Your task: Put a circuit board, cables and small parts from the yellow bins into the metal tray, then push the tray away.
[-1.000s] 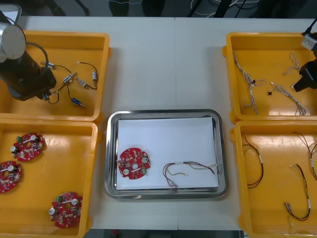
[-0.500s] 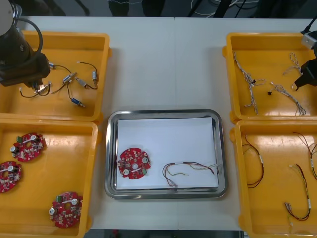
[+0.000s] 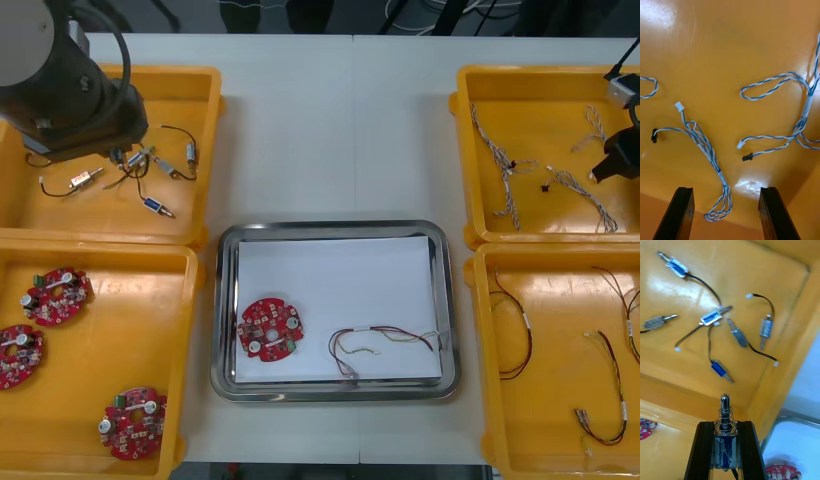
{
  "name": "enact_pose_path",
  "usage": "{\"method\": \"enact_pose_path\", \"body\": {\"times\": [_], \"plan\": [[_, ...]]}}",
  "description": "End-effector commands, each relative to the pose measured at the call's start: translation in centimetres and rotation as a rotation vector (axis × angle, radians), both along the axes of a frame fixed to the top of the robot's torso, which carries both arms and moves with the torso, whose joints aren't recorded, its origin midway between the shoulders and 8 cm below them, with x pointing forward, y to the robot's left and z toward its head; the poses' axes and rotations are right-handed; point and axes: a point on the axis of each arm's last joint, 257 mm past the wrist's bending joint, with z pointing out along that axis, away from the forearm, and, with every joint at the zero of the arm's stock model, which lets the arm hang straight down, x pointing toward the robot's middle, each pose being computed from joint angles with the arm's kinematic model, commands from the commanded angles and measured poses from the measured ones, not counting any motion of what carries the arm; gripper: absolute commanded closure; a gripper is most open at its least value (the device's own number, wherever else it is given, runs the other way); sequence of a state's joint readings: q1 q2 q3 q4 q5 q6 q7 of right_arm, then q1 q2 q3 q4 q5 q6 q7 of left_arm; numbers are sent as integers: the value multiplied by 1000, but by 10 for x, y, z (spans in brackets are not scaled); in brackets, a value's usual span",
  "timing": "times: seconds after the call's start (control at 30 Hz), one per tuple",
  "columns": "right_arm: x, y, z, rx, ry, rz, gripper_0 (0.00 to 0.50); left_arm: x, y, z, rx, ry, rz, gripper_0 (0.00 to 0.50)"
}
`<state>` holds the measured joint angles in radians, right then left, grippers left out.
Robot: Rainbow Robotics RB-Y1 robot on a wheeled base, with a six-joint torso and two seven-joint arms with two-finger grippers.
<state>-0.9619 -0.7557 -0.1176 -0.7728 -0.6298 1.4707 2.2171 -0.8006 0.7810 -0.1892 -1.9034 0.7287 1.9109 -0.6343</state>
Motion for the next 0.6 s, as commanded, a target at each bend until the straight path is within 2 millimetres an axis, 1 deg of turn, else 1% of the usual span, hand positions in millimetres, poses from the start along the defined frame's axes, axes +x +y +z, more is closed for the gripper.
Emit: {"method": "enact_pose_path", "body": {"times": [0.03,0.13,0.17,0.2,0.27,0.37,0.47,0.57,0.6], "plan": [[18,-9,33,-89,-65,29,0,-12,-48,-10,-26,-17,-37,500],[19,-11,27,-76,-64,16,0,-19,-71,-20,-26,-7,-62,500],[19,-11,27,-76,-64,16,0,-19,-71,-20,-26,-7,-62,500],[17,-14,20,-65,-55,5,0,-24,-86,-27,-30,4,-69,500],[15,-15,16,-56,-49,0,0,-27,-97,-32,-34,14,-78,500],[11,-17,8,-45,-32,-11,0,-36,-118,-46,-33,39,-87,500],[9,-18,4,-42,-22,-16,0,-44,-131,-62,-32,65,-89,500],[10,-17,-1,-32,-22,-22,0,-47,-146,-76,-33,65,-113,500],[10,-17,-2,-33,-21,-22,0,-48,-147,-77,-31,67,-115,500]]}}
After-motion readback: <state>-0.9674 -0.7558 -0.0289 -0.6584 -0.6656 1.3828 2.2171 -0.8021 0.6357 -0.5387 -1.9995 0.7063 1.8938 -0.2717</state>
